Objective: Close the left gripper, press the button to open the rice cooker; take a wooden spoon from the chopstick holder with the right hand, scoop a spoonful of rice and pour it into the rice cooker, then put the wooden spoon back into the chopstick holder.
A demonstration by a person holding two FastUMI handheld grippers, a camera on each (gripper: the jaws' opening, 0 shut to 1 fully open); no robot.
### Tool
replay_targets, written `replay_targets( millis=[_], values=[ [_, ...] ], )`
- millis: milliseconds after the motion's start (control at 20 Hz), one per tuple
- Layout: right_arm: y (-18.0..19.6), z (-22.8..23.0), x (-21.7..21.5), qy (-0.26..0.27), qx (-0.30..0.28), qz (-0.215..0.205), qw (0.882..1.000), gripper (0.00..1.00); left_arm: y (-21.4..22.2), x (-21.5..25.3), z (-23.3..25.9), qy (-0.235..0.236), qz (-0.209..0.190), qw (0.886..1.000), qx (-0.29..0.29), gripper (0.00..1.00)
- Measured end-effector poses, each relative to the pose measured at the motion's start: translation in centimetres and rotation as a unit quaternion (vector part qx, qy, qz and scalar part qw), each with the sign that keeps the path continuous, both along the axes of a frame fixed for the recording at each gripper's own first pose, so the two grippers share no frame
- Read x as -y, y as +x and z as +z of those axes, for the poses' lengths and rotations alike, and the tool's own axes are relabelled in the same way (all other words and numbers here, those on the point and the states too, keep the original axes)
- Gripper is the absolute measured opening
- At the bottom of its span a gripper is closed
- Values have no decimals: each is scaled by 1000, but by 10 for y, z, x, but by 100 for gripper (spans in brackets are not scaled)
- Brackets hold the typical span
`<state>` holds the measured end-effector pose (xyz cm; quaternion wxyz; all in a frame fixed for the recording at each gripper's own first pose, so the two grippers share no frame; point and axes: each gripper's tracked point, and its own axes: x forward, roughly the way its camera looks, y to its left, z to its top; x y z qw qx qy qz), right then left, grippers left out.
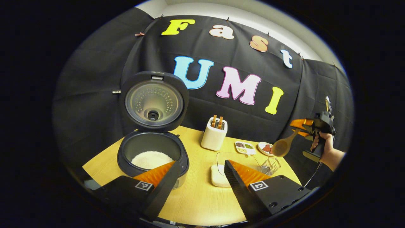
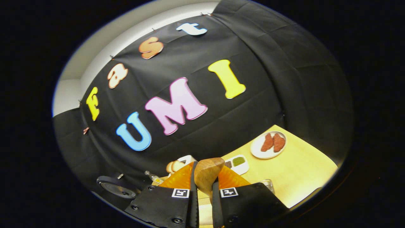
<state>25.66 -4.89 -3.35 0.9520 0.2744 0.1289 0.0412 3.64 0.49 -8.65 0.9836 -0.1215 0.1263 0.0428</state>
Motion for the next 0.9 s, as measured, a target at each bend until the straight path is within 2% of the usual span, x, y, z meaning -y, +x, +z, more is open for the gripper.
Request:
replay_targets(
  millis=[150,450,600,900],
  values=[
    [12,-26,37,3,-23,-29,999,21,1,7,6,10,18,1000,-2,95],
    [39,-82,70,7,-62,-54,997,21,10,23,20,32,57,998,-12,96],
    [41,-114,68,16,-85,-61,994,21,12,26,31,53,74,996,-5,95],
    [43,-163,56,6,-126,-61,990,21,4,26,34,57,103,993,-12,95]
  ],
)
